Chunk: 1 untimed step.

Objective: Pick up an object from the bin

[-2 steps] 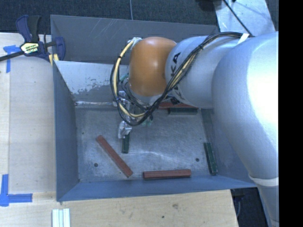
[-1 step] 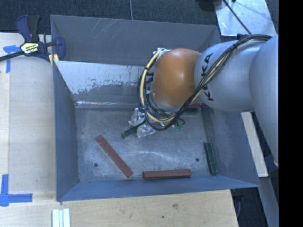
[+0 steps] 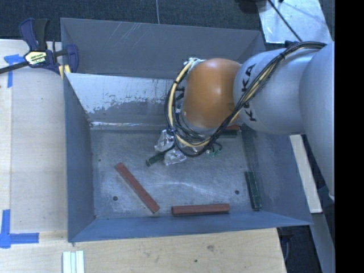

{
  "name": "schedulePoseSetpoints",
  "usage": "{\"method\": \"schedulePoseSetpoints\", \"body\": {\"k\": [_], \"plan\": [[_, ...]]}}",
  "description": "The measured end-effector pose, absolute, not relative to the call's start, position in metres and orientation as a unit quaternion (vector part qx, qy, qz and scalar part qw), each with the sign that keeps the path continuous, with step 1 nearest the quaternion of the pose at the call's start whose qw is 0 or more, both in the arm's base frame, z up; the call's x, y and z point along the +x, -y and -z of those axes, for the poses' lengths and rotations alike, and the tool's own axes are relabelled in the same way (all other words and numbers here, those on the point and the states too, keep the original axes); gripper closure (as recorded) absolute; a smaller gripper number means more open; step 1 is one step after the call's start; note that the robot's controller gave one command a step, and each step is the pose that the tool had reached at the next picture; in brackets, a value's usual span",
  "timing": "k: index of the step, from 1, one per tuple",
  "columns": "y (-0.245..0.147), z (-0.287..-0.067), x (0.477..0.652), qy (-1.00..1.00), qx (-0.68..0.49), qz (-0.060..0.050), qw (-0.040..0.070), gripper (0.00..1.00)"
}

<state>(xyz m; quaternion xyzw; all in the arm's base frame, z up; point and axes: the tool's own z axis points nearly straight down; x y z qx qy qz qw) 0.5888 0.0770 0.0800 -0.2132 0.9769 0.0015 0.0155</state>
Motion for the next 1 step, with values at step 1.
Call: {"method": "schedulePoseSetpoints", "body": {"k": [1], "plan": [[-0.0420, -0.2479, 0.5912, -0.941, -0.339, 0.001, 0.005, 1.00]]}}
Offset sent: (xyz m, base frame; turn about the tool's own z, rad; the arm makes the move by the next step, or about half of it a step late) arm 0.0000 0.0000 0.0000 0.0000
